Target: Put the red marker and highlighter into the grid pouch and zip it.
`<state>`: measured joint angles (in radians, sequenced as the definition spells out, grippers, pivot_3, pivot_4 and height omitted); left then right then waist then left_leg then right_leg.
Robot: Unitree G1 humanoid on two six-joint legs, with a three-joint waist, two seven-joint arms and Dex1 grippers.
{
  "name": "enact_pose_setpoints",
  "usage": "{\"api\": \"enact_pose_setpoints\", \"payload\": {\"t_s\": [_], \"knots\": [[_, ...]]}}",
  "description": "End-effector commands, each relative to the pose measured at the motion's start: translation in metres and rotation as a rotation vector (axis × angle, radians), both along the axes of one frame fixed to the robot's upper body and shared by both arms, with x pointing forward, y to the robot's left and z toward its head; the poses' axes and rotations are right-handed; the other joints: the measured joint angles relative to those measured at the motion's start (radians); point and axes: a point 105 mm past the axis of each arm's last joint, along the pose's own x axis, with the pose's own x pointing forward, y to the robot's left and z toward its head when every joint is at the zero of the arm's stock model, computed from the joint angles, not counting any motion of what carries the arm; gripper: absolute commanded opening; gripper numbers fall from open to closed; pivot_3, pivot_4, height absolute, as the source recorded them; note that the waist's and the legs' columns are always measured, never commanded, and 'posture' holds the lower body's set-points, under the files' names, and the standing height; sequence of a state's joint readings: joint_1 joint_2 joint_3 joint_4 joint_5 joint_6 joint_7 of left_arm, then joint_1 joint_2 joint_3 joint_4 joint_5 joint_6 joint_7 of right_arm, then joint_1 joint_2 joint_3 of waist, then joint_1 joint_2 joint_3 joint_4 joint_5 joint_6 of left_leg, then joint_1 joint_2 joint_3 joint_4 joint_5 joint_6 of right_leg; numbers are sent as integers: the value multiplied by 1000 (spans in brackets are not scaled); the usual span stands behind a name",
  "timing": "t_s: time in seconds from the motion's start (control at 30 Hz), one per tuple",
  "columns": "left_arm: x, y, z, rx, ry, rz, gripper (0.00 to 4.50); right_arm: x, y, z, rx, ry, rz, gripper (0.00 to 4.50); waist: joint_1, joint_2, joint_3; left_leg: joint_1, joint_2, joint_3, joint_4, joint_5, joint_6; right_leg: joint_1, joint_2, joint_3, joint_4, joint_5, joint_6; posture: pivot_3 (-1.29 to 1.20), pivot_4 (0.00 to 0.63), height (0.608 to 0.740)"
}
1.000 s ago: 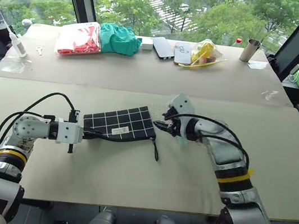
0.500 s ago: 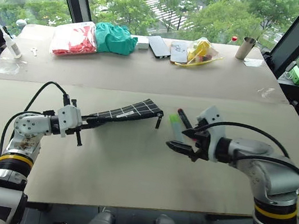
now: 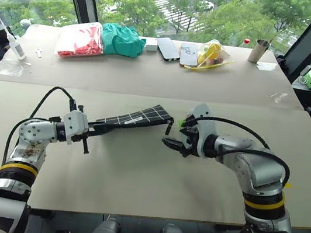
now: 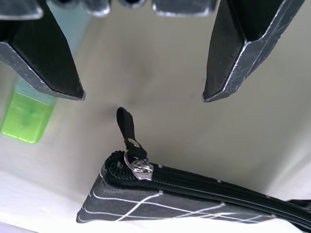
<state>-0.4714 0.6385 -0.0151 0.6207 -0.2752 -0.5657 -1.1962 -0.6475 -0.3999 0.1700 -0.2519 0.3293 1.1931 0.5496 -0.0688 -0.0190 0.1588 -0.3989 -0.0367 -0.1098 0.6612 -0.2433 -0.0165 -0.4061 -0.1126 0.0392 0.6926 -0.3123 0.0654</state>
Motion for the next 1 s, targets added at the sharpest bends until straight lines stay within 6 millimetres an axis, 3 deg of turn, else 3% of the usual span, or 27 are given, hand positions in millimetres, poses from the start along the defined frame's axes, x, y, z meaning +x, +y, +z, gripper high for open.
{"api": "enact_pose_setpoints", "payload": {"t_s": [0.03, 0.17, 0.2, 0.23, 0.57, 0.77, 1.0], "knots": [[0, 5, 5, -7, -32, 15, 0, 6, 15, 13, 21, -73, 29, 4302, -1, 0, 0, 0, 0, 0, 0, 0, 0, 0, 0, 0, 0, 0, 0, 0, 150, 740], [-1, 2, 5, -9, -38, 10, 0, 10, 24, 15, 32, -90, 42, 4302, -1, 0, 0, 0, 0, 0, 0, 0, 0, 0, 0, 0, 1, 0, 0, 0, 150, 740], [-1, 2, 6, -9, -39, 10, 0, 11, 25, 15, 33, -95, 46, 3770, 0, 0, 0, 0, 0, 0, 0, 0, 0, 0, 0, 0, 1, 0, 0, 0, 150, 740], [-1, 2, 6, -9, -41, 10, 0, 11, 25, 16, 33, -100, 51, 3661, 0, 0, 0, 0, 0, 0, 0, 0, 0, 0, 0, 0, 1, 0, 0, 0, 150, 740], [-1, -7, 16, -17, -56, 3, 0, 1, 34, 16, -4, -133, 143, 161, -1, 0, 0, 0, 0, -1, 0, 0, 0, 0, 0, 0, 1, 0, 0, 0, 150, 740], [-1, -7, 17, -18, -54, 8, 0, -5, 42, 6, -215, -236, 239, 62, -1, 0, 0, 0, 0, 0, 0, 0, 0, 0, 0, 0, 0, 0, 0, 0, 150, 740], [0, -5, 13, -14, -44, 7, 0, 6, 67, 43, -208, -331, 282, 62, -3, 0, 0, 0, 0, -1, 0, 0, 0, -2, 0, 0, 1, 0, 0, 0, 150, 740]]}}
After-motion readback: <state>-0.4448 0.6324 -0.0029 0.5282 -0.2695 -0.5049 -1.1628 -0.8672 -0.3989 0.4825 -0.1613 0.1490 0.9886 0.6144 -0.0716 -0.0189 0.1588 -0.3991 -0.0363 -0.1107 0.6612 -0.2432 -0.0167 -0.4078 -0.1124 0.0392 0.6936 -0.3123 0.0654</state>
